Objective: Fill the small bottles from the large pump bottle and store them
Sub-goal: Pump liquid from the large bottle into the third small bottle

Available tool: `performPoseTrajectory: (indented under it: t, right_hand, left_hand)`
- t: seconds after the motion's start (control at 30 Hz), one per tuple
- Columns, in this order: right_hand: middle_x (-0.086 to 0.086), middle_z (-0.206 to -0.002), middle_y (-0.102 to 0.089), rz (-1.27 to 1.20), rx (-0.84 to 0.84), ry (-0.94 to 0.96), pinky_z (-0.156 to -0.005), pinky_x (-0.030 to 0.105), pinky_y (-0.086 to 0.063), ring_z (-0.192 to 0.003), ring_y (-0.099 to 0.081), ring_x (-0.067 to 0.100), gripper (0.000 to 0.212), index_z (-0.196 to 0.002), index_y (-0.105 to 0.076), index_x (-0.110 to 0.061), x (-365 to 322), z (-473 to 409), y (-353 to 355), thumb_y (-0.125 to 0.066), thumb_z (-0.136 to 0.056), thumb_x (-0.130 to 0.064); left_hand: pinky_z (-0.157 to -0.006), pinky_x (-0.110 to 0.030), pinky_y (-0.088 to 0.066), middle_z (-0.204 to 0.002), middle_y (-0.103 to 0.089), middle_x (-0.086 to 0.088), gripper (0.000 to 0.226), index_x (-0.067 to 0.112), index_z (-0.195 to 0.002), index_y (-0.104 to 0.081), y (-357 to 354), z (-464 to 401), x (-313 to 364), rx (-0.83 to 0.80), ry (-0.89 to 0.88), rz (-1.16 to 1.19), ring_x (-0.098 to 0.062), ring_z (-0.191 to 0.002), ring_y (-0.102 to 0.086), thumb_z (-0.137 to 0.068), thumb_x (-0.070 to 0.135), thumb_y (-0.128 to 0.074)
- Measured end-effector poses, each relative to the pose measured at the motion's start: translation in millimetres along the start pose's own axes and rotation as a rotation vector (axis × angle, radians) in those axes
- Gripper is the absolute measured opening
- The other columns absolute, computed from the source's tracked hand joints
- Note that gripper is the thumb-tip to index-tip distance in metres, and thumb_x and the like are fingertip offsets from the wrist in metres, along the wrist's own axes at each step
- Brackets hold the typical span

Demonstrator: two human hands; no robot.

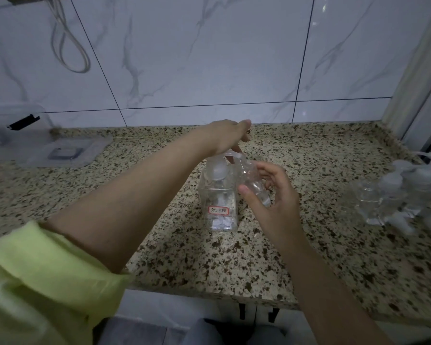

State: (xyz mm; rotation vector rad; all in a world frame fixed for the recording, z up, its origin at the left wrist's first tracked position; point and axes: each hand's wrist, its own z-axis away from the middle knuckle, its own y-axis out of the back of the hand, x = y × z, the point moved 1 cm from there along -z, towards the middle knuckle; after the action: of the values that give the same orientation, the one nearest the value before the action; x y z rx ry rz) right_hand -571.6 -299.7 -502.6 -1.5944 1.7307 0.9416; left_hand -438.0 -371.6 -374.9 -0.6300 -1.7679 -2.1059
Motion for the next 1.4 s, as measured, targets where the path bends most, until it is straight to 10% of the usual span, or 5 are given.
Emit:
performPoseTrajectory:
  t: [1.4]
  right_hand:
    - [-0.023, -0.116, -0.065, 0.003, 0.005, -0.04, -0.095, 0.041, -0.054, -0.111, -0.063, 0.008, 0.043, -0.122, -0.057, -0.038, -2.7, 0.5, -0.4, -0.071, -0.082, -0.045]
  left_hand:
    - [-0.091, -0.032, -0.038, -0.118, -0.071, -0.006, 0.06, 0.013, -0.138, -0.055, 1.3, 2.4, 4.1, -0.009, -0.015, -0.072, -0.022, -0.108, -0.061, -0.108, 0.047, -0.015]
